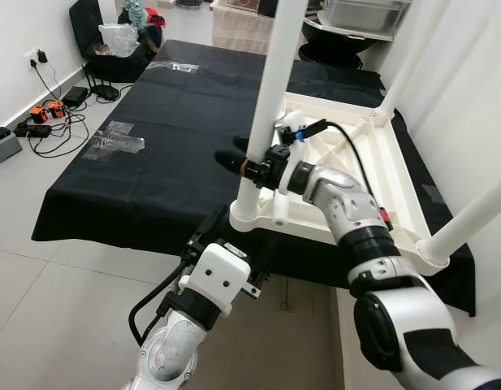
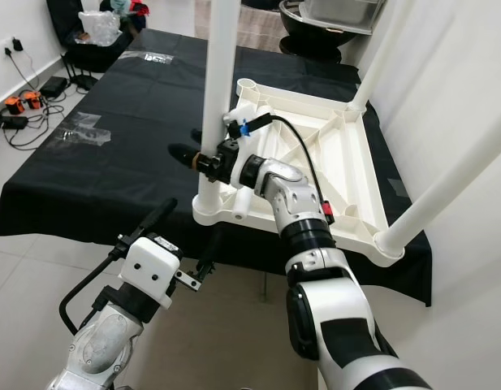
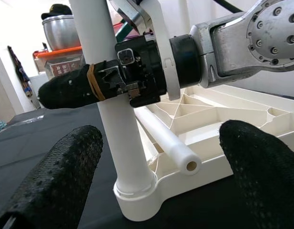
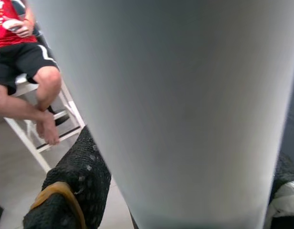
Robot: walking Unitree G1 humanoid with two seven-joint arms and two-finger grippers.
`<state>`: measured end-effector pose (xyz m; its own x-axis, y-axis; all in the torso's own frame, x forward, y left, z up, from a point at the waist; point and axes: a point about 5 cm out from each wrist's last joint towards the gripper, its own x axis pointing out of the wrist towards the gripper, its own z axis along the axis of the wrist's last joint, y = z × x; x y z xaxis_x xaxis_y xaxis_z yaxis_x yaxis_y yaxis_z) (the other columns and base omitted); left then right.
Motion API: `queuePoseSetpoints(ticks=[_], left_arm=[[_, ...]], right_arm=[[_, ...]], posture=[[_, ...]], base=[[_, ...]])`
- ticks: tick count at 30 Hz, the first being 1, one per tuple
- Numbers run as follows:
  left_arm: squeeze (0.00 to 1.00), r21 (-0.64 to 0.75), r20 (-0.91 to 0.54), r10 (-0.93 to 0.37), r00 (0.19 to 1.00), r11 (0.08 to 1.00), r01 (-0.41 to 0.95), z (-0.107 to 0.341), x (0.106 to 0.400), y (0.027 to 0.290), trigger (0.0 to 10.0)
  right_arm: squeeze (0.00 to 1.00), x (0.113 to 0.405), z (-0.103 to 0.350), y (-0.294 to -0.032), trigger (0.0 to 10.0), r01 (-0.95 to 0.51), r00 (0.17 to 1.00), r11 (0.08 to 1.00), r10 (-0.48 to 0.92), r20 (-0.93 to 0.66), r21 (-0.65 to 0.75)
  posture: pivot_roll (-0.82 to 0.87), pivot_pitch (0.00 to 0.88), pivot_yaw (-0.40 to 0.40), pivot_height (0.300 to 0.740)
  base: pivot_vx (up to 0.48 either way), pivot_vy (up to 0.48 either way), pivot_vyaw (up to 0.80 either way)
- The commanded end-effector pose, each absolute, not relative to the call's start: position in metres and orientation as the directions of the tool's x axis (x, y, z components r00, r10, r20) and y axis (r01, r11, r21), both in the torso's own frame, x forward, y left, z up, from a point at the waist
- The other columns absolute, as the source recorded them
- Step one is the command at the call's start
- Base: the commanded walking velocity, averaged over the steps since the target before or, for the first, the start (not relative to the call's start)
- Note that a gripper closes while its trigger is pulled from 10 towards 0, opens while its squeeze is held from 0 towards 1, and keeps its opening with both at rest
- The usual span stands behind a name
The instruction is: Building children table
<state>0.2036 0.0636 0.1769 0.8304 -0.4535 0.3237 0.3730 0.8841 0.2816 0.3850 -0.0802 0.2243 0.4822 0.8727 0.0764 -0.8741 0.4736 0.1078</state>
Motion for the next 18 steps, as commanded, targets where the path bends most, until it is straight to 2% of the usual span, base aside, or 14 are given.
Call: queuePoseSetpoints(ticks=[1, 3, 4, 6, 8, 9, 12, 14, 15, 16, 17, 18], left_arm=[[0.00, 0.275, 0.313, -0.454, 0.834, 0.884, 0.378, 0.176, 0.203, 0.062, 10.0], [0.00, 0.276, 0.313, -0.454, 0.834, 0.884, 0.378, 0.176, 0.203, 0.062, 10.0], [0.00, 0.276, 0.314, -0.454, 0.834, 0.884, 0.378, 0.176, 0.202, 0.062, 10.0], [0.00, 0.276, 0.314, -0.454, 0.834, 0.884, 0.377, 0.176, 0.202, 0.062, 10.0], [0.00, 0.277, 0.314, -0.453, 0.834, 0.884, 0.376, 0.176, 0.202, 0.062, 10.0], [0.00, 0.277, 0.314, -0.453, 0.834, 0.884, 0.376, 0.176, 0.202, 0.062, 10.0], [0.00, 0.277, 0.315, -0.452, 0.835, 0.885, 0.374, 0.176, 0.202, 0.062, 10.0], [0.00, 0.277, 0.315, -0.452, 0.835, 0.885, 0.374, 0.176, 0.202, 0.062, 10.0], [0.00, 0.279, 0.316, -0.453, 0.834, 0.884, 0.375, 0.176, 0.203, 0.062, 10.0], [0.00, 0.279, 0.316, -0.453, 0.834, 0.884, 0.375, 0.176, 0.203, 0.062, 10.0], [0.00, 0.279, 0.316, -0.453, 0.834, 0.884, 0.375, 0.176, 0.203, 0.062, 10.0], [0.00, 0.280, 0.317, -0.453, 0.833, 0.884, 0.375, 0.176, 0.203, 0.062, 10.0]], right_arm=[[0.00, 0.383, 0.227, -0.073, 10.0, -0.901, 0.431, 0.424, 0.898, 0.088, 0.087], [0.00, 0.383, 0.228, -0.072, 10.0, -0.904, 0.427, 0.421, 0.899, 0.094, 0.076], [0.00, 0.386, 0.229, -0.072, 0.0, -0.886, 0.462, 0.456, 0.882, 0.088, 0.080], [0.00, 0.388, 0.229, -0.073, 0.0, -0.871, 0.491, 0.485, 0.867, 0.089, 0.077], [0.00, 0.392, 0.229, -0.077, 0.0, -0.826, 0.563, 0.561, 0.822, 0.081, 0.055], [0.00, 0.392, 0.229, -0.077, 0.0, -0.826, 0.563, 0.561, 0.822, 0.081, 0.055], [0.00, 0.399, 0.230, -0.086, 0.0, -0.736, 0.677, 0.675, 0.732, 0.080, 0.049], [0.00, 0.399, 0.230, -0.086, 0.0, -0.736, 0.677, 0.675, 0.732, 0.080, 0.049], [0.00, 0.406, 0.228, -0.096, 0.0, -0.601, 0.799, 0.798, 0.599, 0.049, 0.051], [0.00, 0.406, 0.228, -0.096, 0.0, -0.601, 0.799, 0.798, 0.599, 0.049, 0.051], [0.00, 0.409, 0.227, -0.100, 0.0, -0.538, 0.843, 0.841, 0.537, 0.032, 0.057], [0.00, 0.413, 0.226, -0.109, 0.0, -0.407, 0.913, 0.912, 0.408, 0.000, 0.055]], posture=[[0.08, 0.078, -0.139, 0.740], [0.08, 0.078, -0.140, 0.740], [0.08, 0.079, -0.141, 0.740], [0.08, 0.077, -0.142, 0.740], [0.08, 0.077, -0.143, 0.740], [0.08, 0.077, -0.143, 0.740], [0.08, 0.071, -0.142, 0.740], [0.08, 0.071, -0.142, 0.740], [0.08, 0.064, -0.136, 0.740], [0.08, 0.064, -0.136, 0.740], [0.08, 0.064, -0.136, 0.740], [0.08, 0.061, -0.137, 0.740]], base=[[0.000, 0.000, 0.00], [0.000, 0.000, 0.00], [0.000, 0.000, 0.00], [0.000, 0.000, 0.00], [0.000, 0.000, 0.00], [0.000, 0.000, 0.00], [0.000, 0.000, 0.00], [0.000, 0.000, 0.00], [0.000, 0.000, 0.00], [0.000, 0.000, 0.00], [0.000, 0.000, 0.00], [0.000, 0.000, 0.00]])
